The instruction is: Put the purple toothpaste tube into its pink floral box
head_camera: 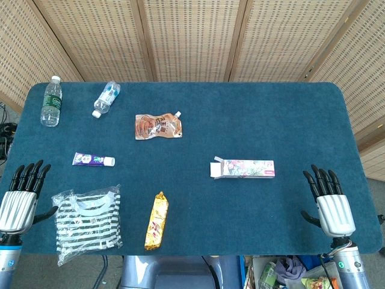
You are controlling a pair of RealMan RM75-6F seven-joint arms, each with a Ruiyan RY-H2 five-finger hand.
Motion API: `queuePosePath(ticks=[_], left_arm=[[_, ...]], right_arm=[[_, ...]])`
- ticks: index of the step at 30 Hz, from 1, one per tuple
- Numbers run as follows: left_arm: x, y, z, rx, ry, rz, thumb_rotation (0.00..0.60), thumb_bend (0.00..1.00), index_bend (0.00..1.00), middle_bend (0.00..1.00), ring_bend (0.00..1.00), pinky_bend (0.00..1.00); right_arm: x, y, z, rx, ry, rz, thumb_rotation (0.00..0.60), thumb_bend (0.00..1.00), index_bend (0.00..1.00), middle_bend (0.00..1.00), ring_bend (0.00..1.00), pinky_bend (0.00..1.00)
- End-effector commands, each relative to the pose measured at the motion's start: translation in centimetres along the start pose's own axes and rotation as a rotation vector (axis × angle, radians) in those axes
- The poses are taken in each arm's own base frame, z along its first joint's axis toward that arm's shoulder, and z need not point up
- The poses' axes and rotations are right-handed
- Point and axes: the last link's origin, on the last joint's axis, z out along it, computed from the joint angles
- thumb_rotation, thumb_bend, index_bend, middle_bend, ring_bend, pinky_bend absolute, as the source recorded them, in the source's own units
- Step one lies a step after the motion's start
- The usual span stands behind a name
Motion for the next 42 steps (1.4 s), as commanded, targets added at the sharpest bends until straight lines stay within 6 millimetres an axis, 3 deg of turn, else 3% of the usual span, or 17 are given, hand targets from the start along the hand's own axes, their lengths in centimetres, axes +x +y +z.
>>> queuePosePath(ticks=[1, 27, 33, 38, 42], left_arm=[[0.0, 0.0, 0.0, 0.0, 0.0, 0.0, 0.6, 0.12, 0.0, 0.0, 0.0, 0.0], [0.1, 0.4, 0.8, -0.019, 0.026, -0.042, 0.6, 0.12, 0.0, 0.0, 0.0, 0.0], [0.5, 0.1, 2.5, -0.024, 0.058, -0.023, 0.6, 0.12, 0.0, 0.0, 0.0, 0.04], [0.9, -0.5, 4.7, -0.034, 0.085, -0.041, 0.6, 0.12, 0.09, 0.12, 0.11, 0.21], [0.6, -1.5, 7.3, -0.044, 0.034, -0.003, 0.6, 0.12, 0.13, 0.16, 0.13, 0.23]], right_arm=[[0.0, -0.1, 0.0, 0.003, -0.002, 0.005, 0.6, 0.09, 0.06, 0.0, 0.0, 0.0], [-0.2, -1.0, -0.3, 0.032, -0.01, 0.018, 0.6, 0.09, 0.06, 0.0, 0.0, 0.0], [-0.2, -1.2, -0.3, 0.035, -0.004, 0.018, 0.6, 0.09, 0.06, 0.0, 0.0, 0.0], [-0.2, -1.1, -0.3, 0.033, -0.003, 0.023, 0.6, 0.09, 0.06, 0.0, 0.0, 0.0], [-0.2, -1.2, -0.3, 0.036, 0.0, 0.028, 0.6, 0.09, 0.06, 0.0, 0.0, 0.0]])
